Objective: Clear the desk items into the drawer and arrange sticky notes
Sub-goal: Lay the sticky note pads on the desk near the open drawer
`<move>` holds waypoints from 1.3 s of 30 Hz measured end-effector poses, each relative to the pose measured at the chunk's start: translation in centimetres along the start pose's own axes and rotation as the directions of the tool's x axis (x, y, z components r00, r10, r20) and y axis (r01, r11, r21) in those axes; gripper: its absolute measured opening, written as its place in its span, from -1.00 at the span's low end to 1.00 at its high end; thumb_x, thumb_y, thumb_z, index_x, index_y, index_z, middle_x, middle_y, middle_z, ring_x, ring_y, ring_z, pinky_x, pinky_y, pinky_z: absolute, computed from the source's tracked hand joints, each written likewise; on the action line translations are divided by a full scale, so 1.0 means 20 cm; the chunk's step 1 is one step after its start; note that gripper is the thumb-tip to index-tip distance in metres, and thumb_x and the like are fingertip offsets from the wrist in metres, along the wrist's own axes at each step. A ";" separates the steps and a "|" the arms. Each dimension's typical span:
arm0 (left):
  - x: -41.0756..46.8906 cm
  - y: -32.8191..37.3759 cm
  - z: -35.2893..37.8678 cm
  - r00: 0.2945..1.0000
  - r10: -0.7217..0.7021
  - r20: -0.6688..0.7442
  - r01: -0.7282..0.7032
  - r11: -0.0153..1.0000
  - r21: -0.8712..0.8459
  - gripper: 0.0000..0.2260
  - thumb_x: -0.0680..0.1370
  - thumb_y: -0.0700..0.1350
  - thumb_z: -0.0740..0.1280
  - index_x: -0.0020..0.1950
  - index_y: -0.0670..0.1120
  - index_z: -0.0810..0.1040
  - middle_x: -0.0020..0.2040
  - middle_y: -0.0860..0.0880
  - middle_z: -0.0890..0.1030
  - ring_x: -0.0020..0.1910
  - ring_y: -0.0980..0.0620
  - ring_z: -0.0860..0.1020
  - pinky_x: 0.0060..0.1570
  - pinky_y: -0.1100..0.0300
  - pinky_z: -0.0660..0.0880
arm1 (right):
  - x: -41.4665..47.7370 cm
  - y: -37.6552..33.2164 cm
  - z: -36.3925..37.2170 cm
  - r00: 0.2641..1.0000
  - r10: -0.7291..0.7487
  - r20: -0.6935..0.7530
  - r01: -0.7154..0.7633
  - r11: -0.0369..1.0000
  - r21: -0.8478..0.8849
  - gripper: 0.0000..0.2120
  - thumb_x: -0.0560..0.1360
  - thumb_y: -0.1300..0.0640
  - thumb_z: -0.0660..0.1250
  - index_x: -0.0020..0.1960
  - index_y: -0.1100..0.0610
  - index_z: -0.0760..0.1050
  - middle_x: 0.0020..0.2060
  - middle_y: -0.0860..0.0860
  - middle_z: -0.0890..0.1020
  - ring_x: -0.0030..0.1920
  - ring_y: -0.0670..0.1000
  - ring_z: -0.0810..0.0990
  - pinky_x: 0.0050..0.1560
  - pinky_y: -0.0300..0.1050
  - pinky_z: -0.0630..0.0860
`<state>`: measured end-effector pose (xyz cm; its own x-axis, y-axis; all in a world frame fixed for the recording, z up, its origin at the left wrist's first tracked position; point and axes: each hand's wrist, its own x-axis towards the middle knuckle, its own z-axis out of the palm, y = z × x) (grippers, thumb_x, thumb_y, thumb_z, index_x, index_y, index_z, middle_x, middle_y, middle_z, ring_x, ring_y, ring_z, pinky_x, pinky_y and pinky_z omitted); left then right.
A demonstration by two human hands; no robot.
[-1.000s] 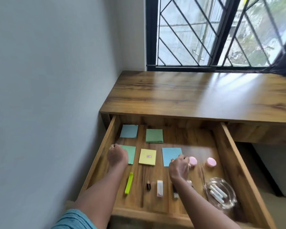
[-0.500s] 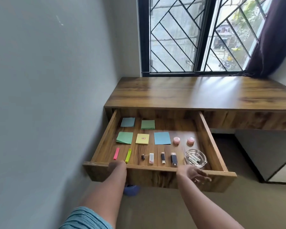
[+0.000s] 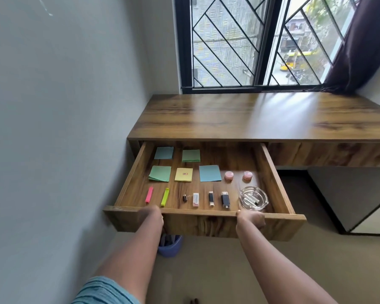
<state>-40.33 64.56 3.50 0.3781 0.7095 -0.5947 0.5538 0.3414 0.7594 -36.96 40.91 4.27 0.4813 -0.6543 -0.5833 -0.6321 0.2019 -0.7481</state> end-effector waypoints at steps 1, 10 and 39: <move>0.01 0.03 0.02 1.000 -0.002 -0.018 0.002 1.000 0.002 -0.76 0.59 -0.22 0.22 0.20 -0.32 0.47 -0.19 -0.16 0.54 -0.14 -0.06 0.60 -0.11 0.19 0.56 | 0.01 -0.03 0.02 0.999 -0.015 0.053 0.015 1.000 -0.012 -0.63 0.40 0.36 0.42 0.15 0.50 0.45 0.13 0.38 0.55 0.13 0.28 0.58 0.12 0.05 0.54; 0.18 0.35 0.33 0.998 -0.046 -0.032 0.042 0.991 -0.130 -0.86 0.59 -0.26 0.21 0.07 -0.30 0.48 -0.32 -0.13 0.45 -0.33 -0.04 0.53 -0.44 0.23 0.43 | 0.19 -0.31 0.31 0.978 -0.117 0.173 0.138 0.984 -0.115 -0.63 0.39 0.24 0.47 0.10 0.43 0.52 0.09 0.27 0.61 0.13 0.20 0.59 0.08 -0.09 0.52; 0.64 1.15 1.05 0.977 -0.117 0.177 0.185 0.879 -0.440 -0.34 0.36 0.14 0.48 0.30 -0.25 0.46 0.33 -0.17 0.47 0.28 -0.24 0.47 0.25 -0.03 0.44 | 0.58 -1.07 1.12 0.972 0.077 0.220 -0.196 0.781 0.592 -0.69 0.39 0.21 0.49 -0.28 0.25 0.35 -0.40 0.00 0.24 -0.42 0.00 0.27 0.24 0.13 0.46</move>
<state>-7.16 68.63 7.78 0.4361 0.5440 -0.7168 0.2303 0.7026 0.6733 -4.30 45.45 6.37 0.5529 -0.4605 -0.6944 -0.2284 0.7177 -0.6578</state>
